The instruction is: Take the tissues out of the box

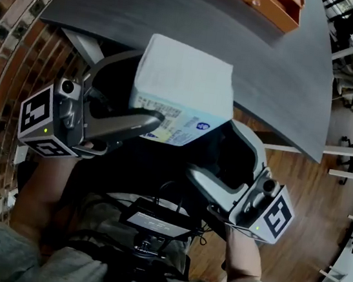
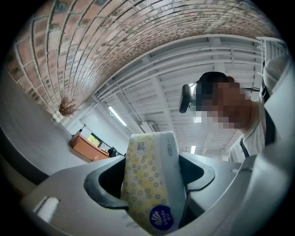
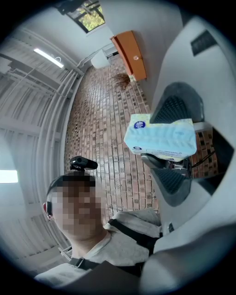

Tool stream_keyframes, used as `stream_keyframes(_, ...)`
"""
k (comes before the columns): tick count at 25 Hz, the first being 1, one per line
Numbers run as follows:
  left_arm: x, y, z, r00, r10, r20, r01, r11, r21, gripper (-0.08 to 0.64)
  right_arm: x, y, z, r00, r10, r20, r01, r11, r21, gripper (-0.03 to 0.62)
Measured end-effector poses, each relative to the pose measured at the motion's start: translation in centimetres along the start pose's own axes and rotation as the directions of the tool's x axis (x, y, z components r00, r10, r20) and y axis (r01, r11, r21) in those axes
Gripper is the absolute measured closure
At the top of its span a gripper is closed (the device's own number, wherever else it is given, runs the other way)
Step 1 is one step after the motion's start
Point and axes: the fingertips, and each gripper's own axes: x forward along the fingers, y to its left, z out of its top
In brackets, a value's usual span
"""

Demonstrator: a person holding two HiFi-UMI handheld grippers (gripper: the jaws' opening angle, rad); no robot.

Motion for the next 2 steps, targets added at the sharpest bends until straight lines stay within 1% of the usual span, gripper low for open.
stream_keyframes(2,-0.03,0.09,-0.06,1.0,0.001,0.001,-0.001,1.0,-0.004,0.206,0.08,-0.01,-0.04,1.0,0.004,0.005,-0.004,1.0,-0.008,0.278)
